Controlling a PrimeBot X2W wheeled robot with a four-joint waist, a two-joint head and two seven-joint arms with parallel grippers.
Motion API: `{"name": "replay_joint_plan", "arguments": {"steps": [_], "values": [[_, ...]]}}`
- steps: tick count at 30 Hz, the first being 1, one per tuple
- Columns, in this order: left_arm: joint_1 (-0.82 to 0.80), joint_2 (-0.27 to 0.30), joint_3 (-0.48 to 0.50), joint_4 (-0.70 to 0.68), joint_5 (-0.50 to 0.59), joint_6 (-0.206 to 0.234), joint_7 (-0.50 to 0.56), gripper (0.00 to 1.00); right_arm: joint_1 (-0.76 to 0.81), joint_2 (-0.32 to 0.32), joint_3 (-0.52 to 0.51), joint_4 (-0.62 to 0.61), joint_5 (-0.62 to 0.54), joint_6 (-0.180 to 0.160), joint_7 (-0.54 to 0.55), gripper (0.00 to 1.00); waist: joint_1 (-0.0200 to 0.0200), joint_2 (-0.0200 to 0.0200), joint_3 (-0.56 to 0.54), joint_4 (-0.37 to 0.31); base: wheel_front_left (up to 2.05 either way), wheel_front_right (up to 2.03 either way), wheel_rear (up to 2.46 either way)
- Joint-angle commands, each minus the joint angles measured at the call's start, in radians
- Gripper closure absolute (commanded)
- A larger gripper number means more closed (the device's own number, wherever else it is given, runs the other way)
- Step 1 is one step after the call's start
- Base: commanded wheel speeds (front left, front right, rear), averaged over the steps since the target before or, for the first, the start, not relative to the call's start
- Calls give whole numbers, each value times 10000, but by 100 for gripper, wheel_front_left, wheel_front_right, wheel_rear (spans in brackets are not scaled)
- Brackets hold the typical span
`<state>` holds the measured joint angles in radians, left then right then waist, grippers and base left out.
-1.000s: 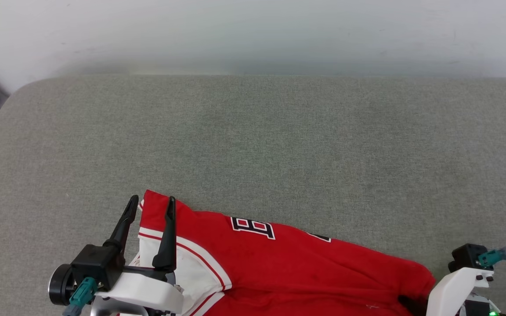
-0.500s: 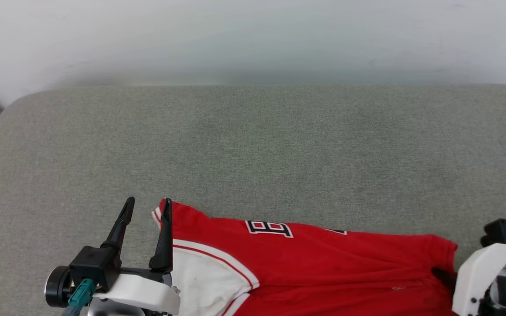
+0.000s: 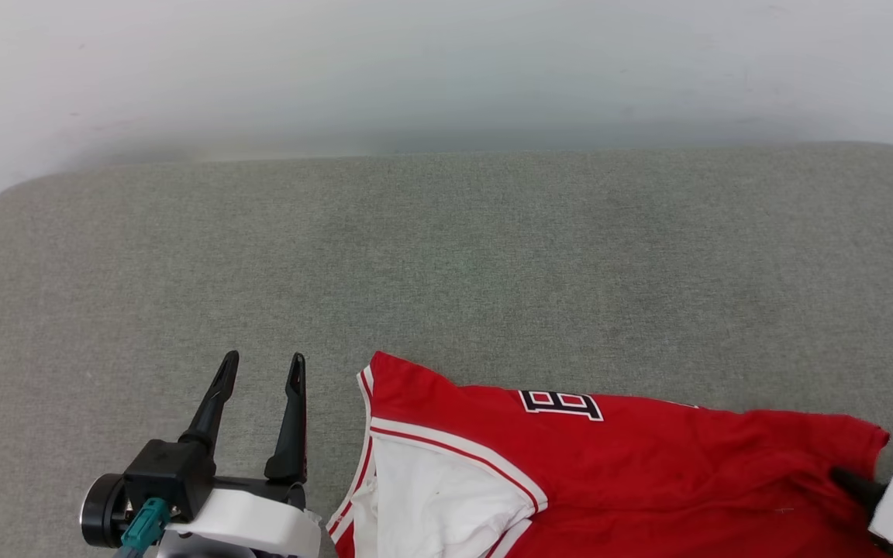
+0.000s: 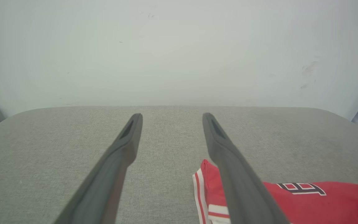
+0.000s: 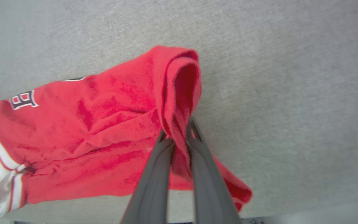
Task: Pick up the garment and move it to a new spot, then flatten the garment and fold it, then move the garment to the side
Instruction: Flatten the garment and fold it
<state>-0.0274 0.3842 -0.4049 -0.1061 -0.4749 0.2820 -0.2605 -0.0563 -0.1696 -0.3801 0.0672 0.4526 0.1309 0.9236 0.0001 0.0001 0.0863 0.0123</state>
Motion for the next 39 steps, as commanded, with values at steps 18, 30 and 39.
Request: {"name": "replay_joint_plan", "arguments": {"steps": [18, 30, 39], "values": [[-181, -3, -326, 210, 72, -173, 69, 0, -901, 1208, 2985, 1094, 7788, -4, 1464, 100, -1, -1, -143, 294, 0, 0, 0], [-566, -118, -542, 311, 134, -340, 103, 0, -2025, 1201, 6610, 2197, 9100, -4, -892, 100, -1, -1, 312, 842, 0, 0, 0], [-875, -304, -557, 523, 154, -504, 14, 0, -2978, 1197, 8333, 3721, 9072, -2, -2891, 77, -1, -1, 741, 1044, 0, 0, 0]]}}
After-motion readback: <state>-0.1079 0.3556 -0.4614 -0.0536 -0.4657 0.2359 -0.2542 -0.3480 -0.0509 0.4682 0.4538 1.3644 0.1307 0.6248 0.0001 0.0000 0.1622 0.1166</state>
